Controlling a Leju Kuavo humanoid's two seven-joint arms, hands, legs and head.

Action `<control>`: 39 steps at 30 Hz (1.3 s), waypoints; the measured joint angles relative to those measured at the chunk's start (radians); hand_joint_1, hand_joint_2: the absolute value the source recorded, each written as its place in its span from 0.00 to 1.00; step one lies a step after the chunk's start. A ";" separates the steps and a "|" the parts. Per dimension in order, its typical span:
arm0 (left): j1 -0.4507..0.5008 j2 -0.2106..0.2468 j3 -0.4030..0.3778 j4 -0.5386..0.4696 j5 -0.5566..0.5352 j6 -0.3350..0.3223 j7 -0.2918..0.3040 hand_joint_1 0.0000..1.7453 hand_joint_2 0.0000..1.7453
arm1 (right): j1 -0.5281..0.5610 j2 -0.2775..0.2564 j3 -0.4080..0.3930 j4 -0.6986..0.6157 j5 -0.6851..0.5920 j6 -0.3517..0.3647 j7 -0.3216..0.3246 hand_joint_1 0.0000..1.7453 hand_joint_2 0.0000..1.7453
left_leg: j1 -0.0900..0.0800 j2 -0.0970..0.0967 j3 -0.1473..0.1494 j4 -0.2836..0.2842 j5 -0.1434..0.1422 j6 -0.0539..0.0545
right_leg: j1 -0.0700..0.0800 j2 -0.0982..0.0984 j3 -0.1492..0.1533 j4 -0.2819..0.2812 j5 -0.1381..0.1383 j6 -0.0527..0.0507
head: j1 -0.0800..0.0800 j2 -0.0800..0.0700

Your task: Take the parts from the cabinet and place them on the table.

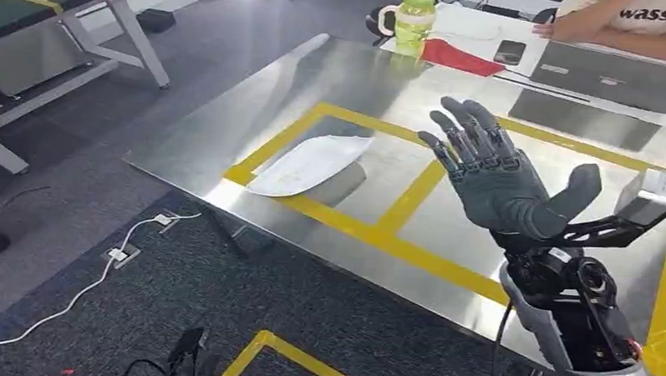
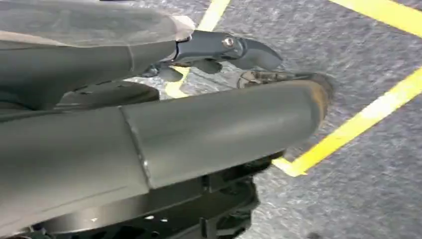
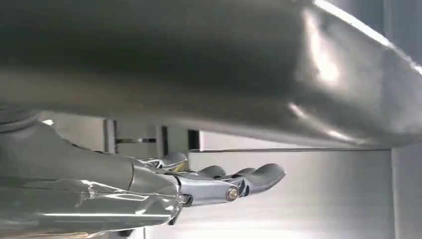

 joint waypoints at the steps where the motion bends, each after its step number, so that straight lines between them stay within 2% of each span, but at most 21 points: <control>1: 0.000 -0.001 -0.002 0.000 0.000 0.000 0.003 0.00 0.00 | 0.000 0.000 0.000 0.000 0.001 0.000 0.000 0.00 0.00 | 0.001 0.000 -0.027 0.087 -0.045 -0.003 | 0.000 -0.001 -0.012 0.000 0.008 0.000 | -0.003 0.000; 2: 0.000 -0.002 -0.004 0.000 -0.001 -0.002 0.005 0.00 0.00 | 0.001 0.000 -0.002 0.000 0.001 0.000 0.000 0.00 0.00 | 0.002 0.000 -0.042 0.152 -0.062 -0.006 | 0.000 -0.001 -0.024 0.002 0.017 0.002 | -0.004 0.000; 4: 0.000 -0.002 -0.006 0.000 -0.002 -0.003 0.006 0.00 0.00 | 0.002 0.000 -0.004 -0.002 0.001 0.000 0.001 0.00 0.00 | 0.008 0.000 -0.009 0.139 -0.015 -0.009 | 0.000 -0.003 -0.044 0.007 0.028 0.005 | -0.008 0.000; 6: 0.000 -0.002 -0.008 0.000 -0.002 -0.005 0.006 0.00 0.00 | 0.002 0.001 -0.006 -0.006 0.002 0.000 0.001 0.00 0.00 | 0.016 0.001 0.094 -0.012 0.054 -0.010 | -0.001 -0.002 -0.054 0.009 0.037 0.014 | -0.015 0.000; 7: -0.002 -0.002 -0.011 0.000 -0.002 -0.005 0.006 0.00 0.00 | 0.001 0.001 -0.006 -0.010 0.002 0.000 0.002 0.00 0.00 | 0.021 0.002 0.161 -0.116 0.063 -0.012 | 0.000 -0.001 -0.057 0.010 0.041 0.020 | -0.018 0.000; 8: -0.004 -0.004 -0.013 0.000 -0.002 -0.006 0.006 0.00 0.00 | 0.000 0.001 -0.008 -0.015 0.002 0.000 0.001 0.00 0.00 | 0.013 -0.004 0.191 -0.179 0.054 -0.010 | 0.005 -0.002 -0.068 0.018 0.045 0.026 | -0.024 0.000; 12: 0.000 -0.006 -0.014 0.000 -0.003 -0.006 0.006 0.00 0.00 | 0.008 0.001 -0.008 -0.019 0.002 -0.001 0.003 0.00 0.00 | 0.006 -0.004 0.173 -0.186 0.065 0.020 | -0.004 -0.001 -0.083 0.020 0.064 0.053 | -0.006 0.000; 14: 0.000 -0.003 -0.014 0.000 -0.003 -0.006 0.006 0.00 0.00 | 0.017 0.001 -0.014 -0.019 0.007 -0.003 0.005 0.00 0.00 | 0.003 -0.002 0.158 -0.187 0.078 0.040 | -0.007 0.001 -0.111 0.116 -0.033 0.056 | 0.011 0.000; 17: -0.002 -0.004 -0.014 0.000 -0.003 -0.006 0.006 0.00 0.00 | 0.021 0.001 -0.015 -0.020 0.007 -0.008 0.006 0.00 0.00 | -0.011 0.000 0.132 -0.186 0.099 0.055 | -0.001 0.002 -0.165 0.349 -0.172 0.052 | 0.015 0.000; 19: -0.001 -0.004 -0.014 0.000 -0.003 -0.006 0.006 0.00 0.00 | 0.025 0.001 -0.016 -0.019 0.008 -0.011 0.010 0.00 0.00 | -0.019 0.000 0.112 -0.185 0.113 0.058 | 0.008 0.003 -0.139 0.350 -0.144 0.039 | 0.020 0.000; 22: -0.001 -0.005 -0.014 0.000 -0.003 -0.006 0.006 0.00 0.00 | 0.021 0.001 -0.016 -0.020 0.007 -0.014 0.015 0.00 0.00 | -0.025 -0.001 0.100 -0.188 0.130 0.058 | 0.037 0.004 0.021 0.094 -0.028 -0.003 | 0.022 0.000; 23: -0.002 -0.010 -0.014 0.000 -0.003 -0.006 0.007 0.00 0.00 | 0.019 0.001 -0.017 -0.021 0.007 -0.014 0.016 0.00 0.00 | -0.027 0.000 0.095 -0.190 0.138 0.052 | 0.045 -0.001 0.059 0.022 -0.042 -0.024 | 0.018 0.000; 25: -0.001 -0.014 -0.014 0.000 -0.003 -0.007 0.009 0.00 0.00 | 0.013 0.001 -0.017 -0.023 0.006 -0.011 0.018 0.00 0.00 | -0.015 0.003 0.085 -0.192 0.156 0.042 | 0.052 0.000 0.071 -0.028 -0.043 -0.026 | 0.019 0.000; 27: 0.001 -0.016 -0.015 0.000 -0.002 -0.007 0.010 0.00 0.00 | 0.013 0.001 -0.016 -0.024 0.005 -0.011 0.018 0.00 0.00 | -0.015 0.002 0.081 -0.209 0.178 0.033 | 0.051 0.001 0.061 -0.039 -0.009 -0.031 | 0.028 0.000; 29: 0.000 -0.013 -0.015 0.000 -0.002 -0.007 0.010 0.00 0.00 | 0.008 0.002 -0.015 -0.024 0.005 -0.010 0.018 0.00 0.00 | -0.017 -0.001 0.059 -0.175 0.109 0.022 | 0.031 -0.001 0.067 -0.084 0.021 -0.028 | 0.027 0.000; 31: 0.001 -0.011 -0.015 0.000 -0.002 -0.007 0.010 0.00 0.00 | 0.007 0.002 -0.014 -0.024 0.005 -0.011 0.018 0.00 0.00 | -0.004 -0.001 0.002 -0.007 0.002 0.004 | 0.025 -0.007 0.046 -0.082 0.036 -0.024 | 0.023 0.000; 33: 0.001 -0.010 -0.015 0.000 -0.002 -0.007 0.010 0.00 0.00 | 0.008 0.002 -0.013 -0.024 0.005 -0.010 0.019 0.00 0.00 | 0.009 -0.001 -0.037 0.132 -0.031 -0.015 | 0.015 -0.013 0.018 -0.059 0.040 -0.018 | 0.020 0.000; 35: 0.001 -0.008 -0.015 0.000 -0.002 -0.007 0.010 0.00 0.00 | 0.008 0.002 -0.013 -0.024 0.005 -0.010 0.019 0.00 0.00 | 0.027 0.000 0.003 0.092 0.030 -0.037 | 0.002 -0.016 -0.011 -0.036 0.044 -0.009 | 0.016 0.000; 37: 0.000 -0.007 -0.015 0.000 -0.002 -0.006 0.010 0.00 0.00 | 0.005 0.004 -0.013 -0.024 0.005 -0.009 0.020 0.00 0.00 | 0.048 0.005 0.100 -0.069 0.092 -0.063 | -0.011 -0.016 -0.032 -0.011 0.043 0.008 | 0.012 0.000; 38: -0.002 -0.014 -0.015 0.000 -0.002 -0.007 0.010 0.00 0.00 | 0.003 0.005 -0.014 -0.024 0.005 -0.007 0.020 0.00 0.00 | 0.055 0.009 0.136 -0.136 0.079 -0.084 | -0.008 -0.015 -0.057 0.001 0.041 0.020 | 0.000 0.000; 39: -0.003 -0.014 -0.014 0.000 -0.002 -0.007 0.008 0.00 0.00 | -0.002 0.005 -0.014 -0.024 0.005 -0.005 0.020 0.00 0.00 | 0.040 0.000 0.141 -0.171 0.076 -0.063 | -0.006 -0.016 -0.069 0.016 0.046 0.032 | -0.005 0.000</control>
